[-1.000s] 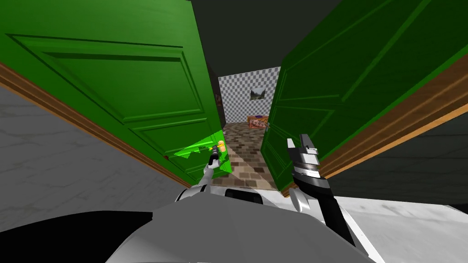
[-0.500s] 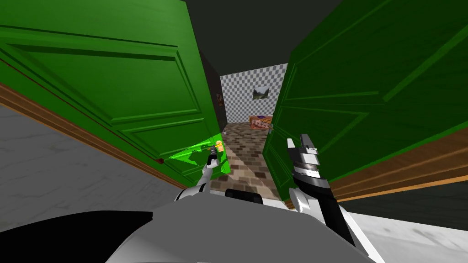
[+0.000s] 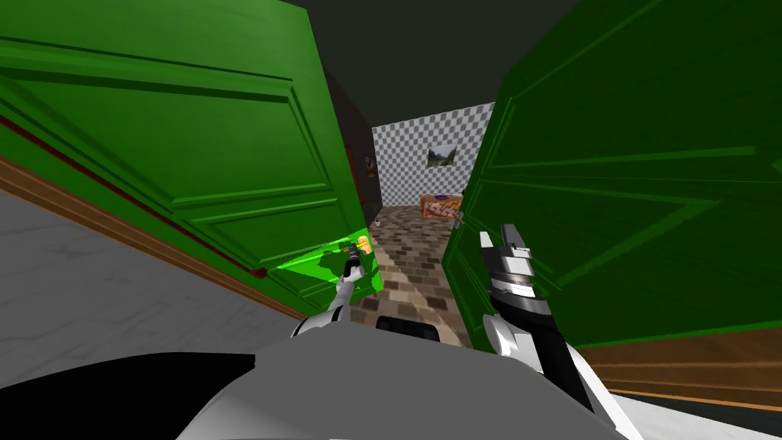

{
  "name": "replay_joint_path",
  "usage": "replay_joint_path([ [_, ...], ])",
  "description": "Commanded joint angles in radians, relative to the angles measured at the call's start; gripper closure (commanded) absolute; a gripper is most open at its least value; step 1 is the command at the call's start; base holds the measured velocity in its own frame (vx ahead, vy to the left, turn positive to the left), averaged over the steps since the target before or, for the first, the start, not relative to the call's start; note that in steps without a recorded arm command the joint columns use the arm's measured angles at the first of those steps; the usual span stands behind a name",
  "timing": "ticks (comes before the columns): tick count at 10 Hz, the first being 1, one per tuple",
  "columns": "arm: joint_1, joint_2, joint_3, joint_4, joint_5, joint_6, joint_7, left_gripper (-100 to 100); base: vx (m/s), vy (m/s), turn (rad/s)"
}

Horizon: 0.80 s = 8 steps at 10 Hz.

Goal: Push the door open

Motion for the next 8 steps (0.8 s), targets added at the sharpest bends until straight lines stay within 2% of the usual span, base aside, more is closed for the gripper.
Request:
replay_joint_path([
  [1, -0.001, 0.000, 0.016, -0.005, 0.005, -0.004, -0.004, 100, 0.193, -0.047, 0.068],
  [3, -0.001, -0.007, 0.034, -0.006, 0.011, -0.002, -0.009, 100, 0.180, -0.064, 0.074],
  [4, 0.003, -0.005, 0.031, -0.001, 0.009, -0.003, -0.007, 100, 0.077, -0.030, 0.053],
  [5, 0.005, 0.003, 0.051, -0.004, 0.015, -0.005, -0.014, 100, 0.107, -0.023, 0.042],
  [8, 0.007, 0.009, 0.078, -0.008, 0.022, -0.005, -0.024, 100, 0.173, -0.014, 0.038],
])
